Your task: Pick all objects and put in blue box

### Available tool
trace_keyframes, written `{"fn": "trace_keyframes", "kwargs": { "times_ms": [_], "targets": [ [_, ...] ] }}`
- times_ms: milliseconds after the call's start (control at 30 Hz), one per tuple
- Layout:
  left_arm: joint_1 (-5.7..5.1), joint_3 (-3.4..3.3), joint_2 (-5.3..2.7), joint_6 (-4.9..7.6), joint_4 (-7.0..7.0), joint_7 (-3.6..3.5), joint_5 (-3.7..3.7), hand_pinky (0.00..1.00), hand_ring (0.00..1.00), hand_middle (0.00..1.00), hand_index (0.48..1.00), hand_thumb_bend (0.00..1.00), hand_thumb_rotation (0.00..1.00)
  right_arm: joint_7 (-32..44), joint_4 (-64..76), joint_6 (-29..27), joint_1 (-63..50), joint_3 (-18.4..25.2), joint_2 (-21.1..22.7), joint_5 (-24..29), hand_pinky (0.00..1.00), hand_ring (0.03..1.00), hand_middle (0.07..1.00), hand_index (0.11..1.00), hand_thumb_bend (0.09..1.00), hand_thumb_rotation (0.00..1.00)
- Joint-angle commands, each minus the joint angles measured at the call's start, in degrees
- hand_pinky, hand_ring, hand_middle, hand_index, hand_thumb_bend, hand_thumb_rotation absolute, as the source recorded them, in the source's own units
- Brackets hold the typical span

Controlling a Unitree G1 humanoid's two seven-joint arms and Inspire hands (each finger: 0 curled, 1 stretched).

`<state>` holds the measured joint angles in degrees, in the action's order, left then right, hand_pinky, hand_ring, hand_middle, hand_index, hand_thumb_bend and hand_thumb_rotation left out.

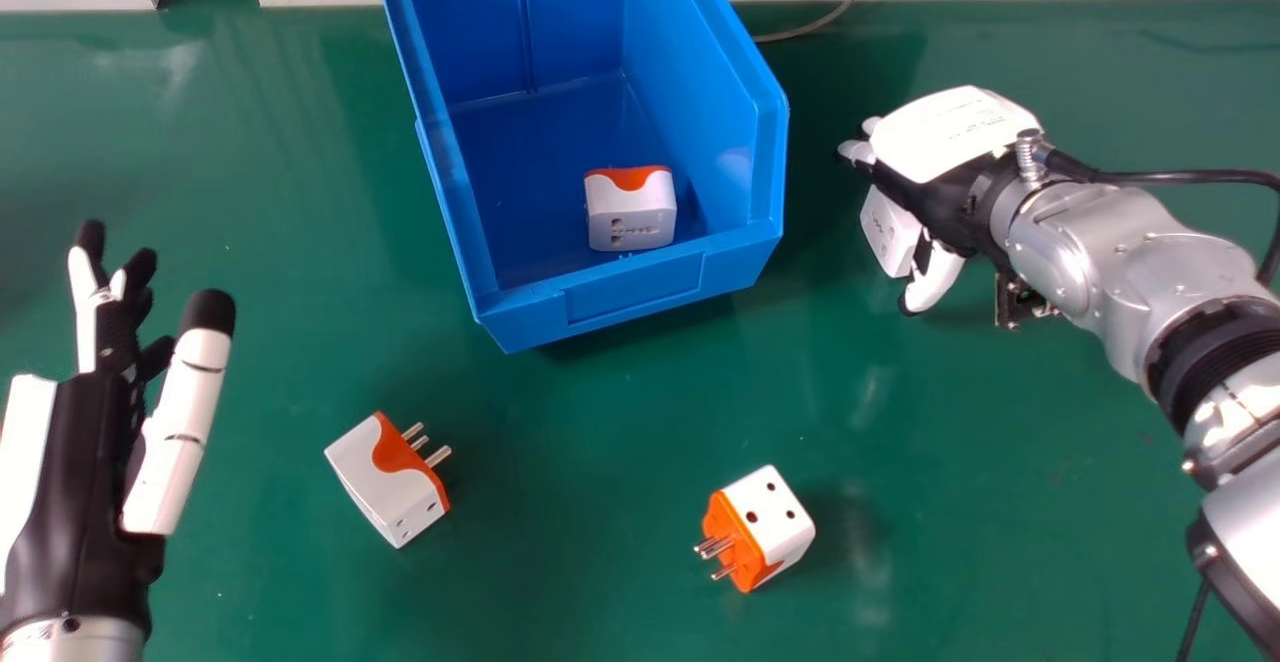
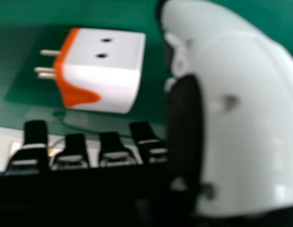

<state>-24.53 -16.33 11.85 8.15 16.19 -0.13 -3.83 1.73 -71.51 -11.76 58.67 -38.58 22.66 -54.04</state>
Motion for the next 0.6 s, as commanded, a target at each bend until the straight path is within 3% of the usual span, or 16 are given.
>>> {"fn": "trace_keyframes", "kwargs": {
  "times_ms": [0,233,400,567],
  "targets": [
    [-1.04,-0.93,-0.19,0.69,1.88,-0.42,0.8,0.92,0.98,0.98,0.983,0.55,0.95,-0.24,0.34,0.7,1.36,0.07,0.19,0.84,0.86,0.98,0.979,0.934,0.38,0.16],
    [-4.44,-1.63,-0.73,0.5,4.63,-0.97,1.15,0.93,0.99,0.99,0.983,0.52,0.95,-0.58,-0.12,-0.18,0.62,0.16,0.44,1.24,0.86,0.972,0.968,0.928,0.38,0.15],
    [-6.0,-2.68,-0.68,0.77,4.81,-1.36,1.58,0.93,0.99,0.99,0.983,0.53,0.95,-0.54,-0.4,-0.17,0.44,-0.17,0.35,1.05,0.86,0.965,0.959,0.922,0.379,0.13],
    [-6.71,-3.02,-0.72,0.87,4.74,-1.25,1.38,0.92,0.99,0.99,0.982,0.53,0.94,-0.3,-0.45,-0.16,0.31,-0.41,0.33,1.11,0.86,0.963,0.958,0.921,0.379,0.13]
  ]
}}
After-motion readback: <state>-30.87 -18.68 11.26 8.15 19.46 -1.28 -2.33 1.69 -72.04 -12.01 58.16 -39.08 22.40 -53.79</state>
